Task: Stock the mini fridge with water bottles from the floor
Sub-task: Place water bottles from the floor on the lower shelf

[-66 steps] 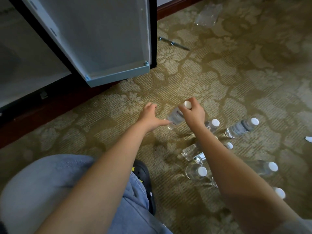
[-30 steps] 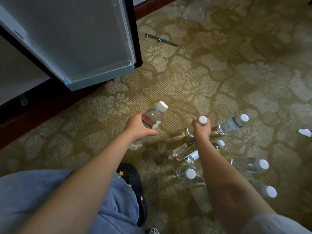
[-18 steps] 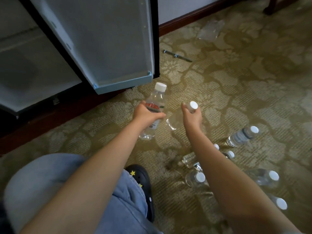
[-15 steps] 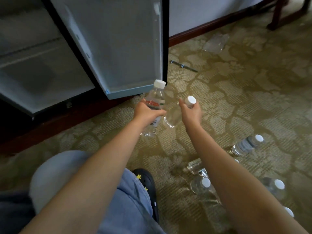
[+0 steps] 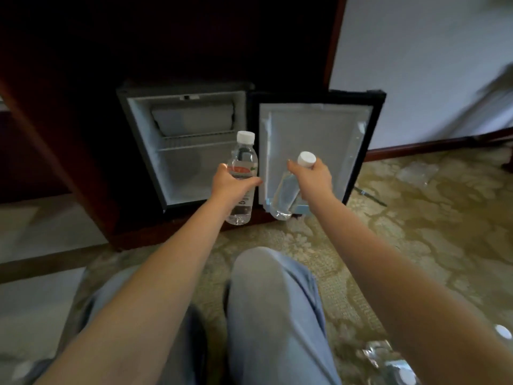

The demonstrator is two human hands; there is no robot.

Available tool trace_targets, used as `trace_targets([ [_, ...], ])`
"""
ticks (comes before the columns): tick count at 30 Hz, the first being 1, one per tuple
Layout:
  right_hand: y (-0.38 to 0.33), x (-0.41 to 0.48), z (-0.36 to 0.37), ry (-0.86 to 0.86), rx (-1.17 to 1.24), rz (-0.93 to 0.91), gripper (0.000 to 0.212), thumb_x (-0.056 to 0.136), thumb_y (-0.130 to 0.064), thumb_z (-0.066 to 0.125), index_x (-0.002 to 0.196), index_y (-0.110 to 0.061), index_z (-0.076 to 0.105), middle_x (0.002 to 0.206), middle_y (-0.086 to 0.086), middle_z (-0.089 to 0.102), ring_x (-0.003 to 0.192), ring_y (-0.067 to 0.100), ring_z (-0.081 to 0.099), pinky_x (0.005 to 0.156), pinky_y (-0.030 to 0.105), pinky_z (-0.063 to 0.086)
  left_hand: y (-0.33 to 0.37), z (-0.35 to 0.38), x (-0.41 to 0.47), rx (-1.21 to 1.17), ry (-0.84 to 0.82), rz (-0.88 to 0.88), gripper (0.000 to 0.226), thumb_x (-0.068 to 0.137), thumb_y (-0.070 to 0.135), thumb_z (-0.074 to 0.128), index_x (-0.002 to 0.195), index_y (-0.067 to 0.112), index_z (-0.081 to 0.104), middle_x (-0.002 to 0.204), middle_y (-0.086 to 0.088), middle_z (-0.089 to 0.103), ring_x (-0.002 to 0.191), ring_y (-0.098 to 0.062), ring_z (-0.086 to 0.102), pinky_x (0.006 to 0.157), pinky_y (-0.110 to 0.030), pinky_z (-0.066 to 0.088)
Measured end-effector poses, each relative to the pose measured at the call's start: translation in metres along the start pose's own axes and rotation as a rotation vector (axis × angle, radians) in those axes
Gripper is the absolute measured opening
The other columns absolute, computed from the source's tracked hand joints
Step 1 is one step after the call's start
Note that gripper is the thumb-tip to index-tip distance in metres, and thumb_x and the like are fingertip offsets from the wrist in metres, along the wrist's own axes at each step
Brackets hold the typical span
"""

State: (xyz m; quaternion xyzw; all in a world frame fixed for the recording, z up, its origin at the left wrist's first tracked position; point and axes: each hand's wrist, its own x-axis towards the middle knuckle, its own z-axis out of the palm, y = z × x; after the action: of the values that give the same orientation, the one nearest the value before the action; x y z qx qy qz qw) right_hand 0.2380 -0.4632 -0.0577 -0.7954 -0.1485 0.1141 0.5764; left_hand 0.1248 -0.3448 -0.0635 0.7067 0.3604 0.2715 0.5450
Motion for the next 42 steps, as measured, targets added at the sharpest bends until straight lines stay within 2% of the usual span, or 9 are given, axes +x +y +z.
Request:
trace_targets([
  [5, -0.044, -0.023, 0.050, -0.121, 0.008, -0.055, 0.052, 0.086, -0.042, 0.065, 0.129, -0.017, 0.050, 0.106, -0.003, 0.053, 0.103, 0.023, 0.055, 0.093, 0.050, 0.050, -0.015, -0.080, 0.004, -0.057, 0.092, -0.010, 0.060, 0.069, 0.040, 0.081, 0.113, 0.016, 0.047, 0.109, -0.001, 0.061, 0.098, -0.018, 0.060, 0.077, -0.031, 0.047],
  [11, -0.073, -0.037, 0.113, -0.232, -0.026, -0.081, 0.057, 0.087, -0.043, 0.065, 0.136, -0.020, 0.046, 0.127, 0.001, 0.056, 0.114, 0.025, 0.054, 0.096, 0.050, 0.048, -0.037, -0.136, 0.009, -0.127, 0.210, -0.013, 0.057, 0.071, 0.038, 0.079, 0.116, 0.015, 0.051, 0.105, 0.000, 0.062, 0.097, -0.017, 0.060, 0.080, -0.029, 0.046],
  [15, -0.070, -0.033, 0.151, -0.299, -0.018, -0.065, 0.056, 0.086, -0.040, 0.067, 0.134, -0.018, 0.047, 0.122, 0.001, 0.056, 0.108, 0.023, 0.053, 0.095, 0.050, 0.049, -0.058, -0.152, 0.023, -0.121, 0.244, -0.054, 0.062, 0.070, 0.039, 0.080, 0.118, 0.014, 0.052, 0.110, -0.003, 0.063, 0.101, -0.019, 0.060, 0.086, -0.033, 0.049],
  [20, -0.054, -0.002, 0.195, -0.342, -0.027, -0.032, 0.056, 0.083, -0.042, 0.068, 0.131, -0.018, 0.049, 0.124, 0.004, 0.058, 0.114, 0.026, 0.055, 0.096, 0.050, 0.048, -0.082, -0.155, 0.058, -0.068, 0.259, -0.084, 0.056, 0.069, 0.037, 0.080, 0.114, 0.016, 0.054, 0.107, -0.002, 0.064, 0.099, -0.018, 0.061, 0.083, -0.031, 0.047],
  [26, -0.016, 0.066, 0.248, -0.336, -0.026, -0.012, 0.054, 0.085, -0.039, 0.067, 0.130, -0.015, 0.049, 0.122, 0.004, 0.059, 0.112, 0.024, 0.056, 0.094, 0.039, 0.046, -0.120, -0.141, 0.134, -0.062, 0.261, -0.170, 0.053, 0.069, 0.036, 0.081, 0.113, 0.018, 0.056, 0.104, 0.002, 0.064, 0.097, -0.016, 0.059, 0.082, -0.029, 0.044],
  [31, 0.022, 0.116, 0.294, -0.303, 0.004, 0.031, 0.051, 0.082, -0.043, 0.068, 0.123, -0.016, 0.053, 0.114, 0.004, 0.063, 0.105, 0.025, 0.059, 0.088, 0.040, 0.049, -0.158, -0.128, 0.208, -0.107, 0.232, -0.210, 0.063, 0.061, 0.037, 0.085, 0.115, 0.019, 0.059, 0.107, 0.002, 0.068, 0.099, -0.016, 0.063, 0.079, -0.027, 0.049],
  [36, 0.046, 0.163, 0.334, -0.352, -0.035, -0.025, 0.042, 0.085, -0.035, 0.067, 0.119, -0.014, 0.054, 0.092, -0.007, 0.061, 0.101, 0.019, 0.059, 0.084, 0.033, 0.047, -0.187, -0.116, 0.269, -0.122, 0.210, -0.198, 0.046, 0.069, 0.027, 0.083, 0.108, 0.023, 0.058, 0.099, 0.005, 0.067, 0.091, -0.011, 0.064, 0.074, -0.024, 0.050],
  [39, 0.047, 0.192, 0.357, -0.386, -0.057, -0.063, 0.039, 0.084, -0.037, 0.067, 0.116, -0.018, 0.054, 0.093, -0.008, 0.057, 0.094, 0.015, 0.058, 0.081, 0.031, 0.047, -0.197, -0.114, 0.300, -0.083, 0.184, -0.160, 0.047, 0.069, 0.026, 0.083, 0.110, 0.023, 0.059, 0.093, 0.010, 0.066, 0.084, -0.004, 0.062, 0.067, -0.019, 0.046],
  [42, 0.049, 0.219, 0.381, -0.415, -0.067, -0.096, 0.034, 0.084, -0.038, 0.066, 0.110, -0.021, 0.055, 0.098, -0.004, 0.063, 0.093, 0.016, 0.061, 0.084, 0.033, 0.050, -0.211, -0.114, 0.327, -0.041, 0.238, -0.148, 0.055, 0.067, 0.029, 0.083, 0.115, 0.021, 0.058, 0.103, 0.006, 0.066, 0.095, -0.011, 0.062, 0.082, -0.027, 0.049],
])
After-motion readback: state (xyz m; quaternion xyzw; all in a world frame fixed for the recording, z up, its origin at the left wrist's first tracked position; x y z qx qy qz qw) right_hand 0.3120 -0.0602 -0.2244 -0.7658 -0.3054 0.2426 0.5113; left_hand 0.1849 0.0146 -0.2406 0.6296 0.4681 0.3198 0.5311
